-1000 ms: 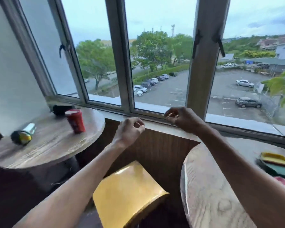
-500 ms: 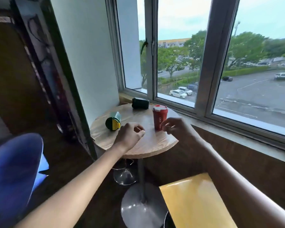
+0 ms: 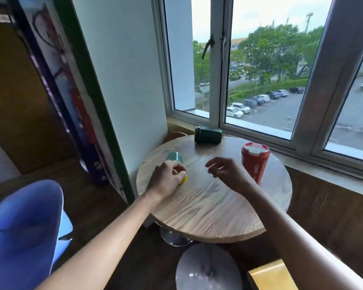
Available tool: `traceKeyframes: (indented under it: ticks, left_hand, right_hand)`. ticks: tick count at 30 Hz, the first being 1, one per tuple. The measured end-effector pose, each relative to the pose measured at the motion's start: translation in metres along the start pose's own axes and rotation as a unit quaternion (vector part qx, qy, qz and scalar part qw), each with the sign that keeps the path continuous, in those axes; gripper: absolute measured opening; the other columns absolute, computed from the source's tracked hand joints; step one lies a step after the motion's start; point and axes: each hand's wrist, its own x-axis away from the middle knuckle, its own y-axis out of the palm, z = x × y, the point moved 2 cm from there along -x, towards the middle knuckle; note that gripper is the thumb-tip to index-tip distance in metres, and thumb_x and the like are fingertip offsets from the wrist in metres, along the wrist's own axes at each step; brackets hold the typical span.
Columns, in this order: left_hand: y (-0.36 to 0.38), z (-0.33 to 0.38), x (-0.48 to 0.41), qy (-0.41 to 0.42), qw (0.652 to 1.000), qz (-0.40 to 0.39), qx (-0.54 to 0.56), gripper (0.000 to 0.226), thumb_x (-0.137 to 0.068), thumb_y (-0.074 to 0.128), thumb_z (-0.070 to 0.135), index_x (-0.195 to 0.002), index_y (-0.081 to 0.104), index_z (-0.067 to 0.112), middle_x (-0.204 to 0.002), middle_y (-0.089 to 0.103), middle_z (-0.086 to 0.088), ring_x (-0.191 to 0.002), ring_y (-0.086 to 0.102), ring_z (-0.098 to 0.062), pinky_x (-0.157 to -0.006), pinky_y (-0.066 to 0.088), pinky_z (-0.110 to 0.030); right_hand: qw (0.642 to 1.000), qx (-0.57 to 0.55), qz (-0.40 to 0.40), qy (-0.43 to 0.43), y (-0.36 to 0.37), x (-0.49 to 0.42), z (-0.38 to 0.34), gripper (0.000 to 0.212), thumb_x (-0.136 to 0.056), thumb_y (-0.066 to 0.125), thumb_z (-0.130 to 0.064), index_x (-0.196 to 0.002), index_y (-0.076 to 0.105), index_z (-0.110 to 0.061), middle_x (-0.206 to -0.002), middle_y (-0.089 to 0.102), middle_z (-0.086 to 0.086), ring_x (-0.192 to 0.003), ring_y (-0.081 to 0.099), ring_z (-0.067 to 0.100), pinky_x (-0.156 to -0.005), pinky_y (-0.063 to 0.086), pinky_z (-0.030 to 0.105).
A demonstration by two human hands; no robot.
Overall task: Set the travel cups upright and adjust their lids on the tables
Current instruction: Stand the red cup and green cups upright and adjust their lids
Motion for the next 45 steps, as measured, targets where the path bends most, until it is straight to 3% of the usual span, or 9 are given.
traceKeyframes:
  ticks: [3,8,13,17,21,27,33,40,45]
  left_hand:
    - [-0.003,-0.018,-0.047,0.015,1.0,-0.008,-0.007,0.006,-0.086,0.069,0.022,-0.09,0.074,0.023,-0.091,0.073,0.009,-0.084,0.067,-0.011,-0.079,0.055,-0.028]
    - [0.0,-0.026,-0.121,0.054,0.995,-0.081,-0.015,0.012,-0.088,0.068,0.02,-0.099,0.073,0.019,-0.094,0.069,0.008,-0.089,0.066,-0.013,-0.082,0.054,-0.029]
    - [0.016,-0.022,-0.179,0.123,0.971,-0.205,-0.021,0.017,-0.089,0.069,0.021,-0.106,0.071,0.019,-0.101,0.07,0.004,-0.088,0.064,-0.007,-0.069,0.046,-0.009]
    - [0.027,-0.014,-0.212,0.178,0.945,-0.273,0.002,0.02,-0.092,0.066,0.02,-0.111,0.068,0.015,-0.099,0.066,0.005,-0.09,0.062,-0.005,-0.063,0.043,-0.008]
    - [0.038,-0.016,-0.233,0.237,0.896,-0.376,-0.001,0.02,-0.09,0.068,0.017,-0.11,0.069,0.013,-0.098,0.067,0.007,-0.085,0.061,0.003,-0.064,0.043,0.001]
    - [0.045,-0.038,-0.26,0.269,0.764,-0.587,0.002,0.025,-0.087,0.069,0.004,-0.112,0.068,0.008,-0.106,0.068,-0.003,-0.097,0.065,-0.015,-0.077,0.053,-0.018]
    - [0.052,-0.056,-0.266,0.331,0.629,-0.691,-0.131,0.045,-0.074,0.081,0.026,-0.112,0.067,0.043,-0.124,0.061,0.017,-0.123,0.051,-0.008,-0.104,0.041,-0.033]
    - [0.062,-0.069,-0.257,0.351,0.551,-0.717,-0.244,0.076,-0.064,0.089,0.025,-0.129,0.054,0.043,-0.119,0.059,0.02,-0.115,0.054,-0.008,-0.103,0.046,-0.036]
    - [0.073,-0.074,-0.255,0.38,0.551,-0.697,-0.256,0.079,-0.056,0.091,0.027,-0.125,0.054,0.041,-0.118,0.064,0.016,-0.112,0.059,-0.012,-0.099,0.051,-0.044]
  right_hand:
    - [1.0,-0.012,0.02,-0.004,0.01,-0.041,0.011,0.029,-0.085,0.069,-0.012,-0.078,0.067,-0.04,-0.069,0.067,-0.021,-0.063,0.061,-0.007,-0.065,0.045,0.02]
    - [0.997,0.009,0.074,0.006,0.007,-0.095,0.017,0.015,-0.087,0.067,-0.009,-0.095,0.072,-0.022,-0.087,0.068,-0.005,-0.074,0.064,0.007,-0.07,0.049,0.024]
    - [0.985,0.104,0.13,0.035,-0.015,-0.117,0.022,0.017,-0.089,0.066,-0.013,-0.104,0.072,-0.015,-0.091,0.069,-0.002,-0.074,0.062,0.007,-0.061,0.04,-0.001]
    - [0.97,0.144,0.182,0.072,-0.029,-0.126,0.023,0.016,-0.087,0.066,-0.015,-0.102,0.073,-0.018,-0.09,0.072,-0.001,-0.078,0.066,0.013,-0.074,0.049,0.022]
    - [0.945,0.193,0.235,0.118,-0.034,-0.128,0.029,0.016,-0.086,0.066,-0.015,-0.101,0.073,-0.017,-0.093,0.072,0.001,-0.083,0.066,0.016,-0.077,0.045,0.025]
    - [0.88,0.257,0.324,0.235,-0.03,-0.111,0.037,0.023,-0.084,0.066,-0.017,-0.106,0.072,-0.014,-0.11,0.069,0.01,-0.104,0.063,0.027,-0.092,0.049,0.037]
    - [0.799,0.312,0.374,0.351,-0.023,-0.087,0.041,0.047,-0.078,0.073,-0.044,-0.118,0.065,-0.021,-0.131,0.052,0.008,-0.124,0.045,0.033,-0.103,0.038,0.046]
    - [0.824,0.222,0.36,0.378,-0.017,-0.076,0.055,0.054,-0.07,0.079,-0.05,-0.113,0.059,-0.026,-0.13,0.048,0.01,-0.124,0.047,0.034,-0.103,0.039,0.04]
    - [0.823,0.211,0.38,0.366,-0.016,-0.075,0.058,0.05,-0.07,0.081,-0.046,-0.11,0.058,-0.028,-0.128,0.048,0.007,-0.123,0.048,0.032,-0.103,0.041,0.04]
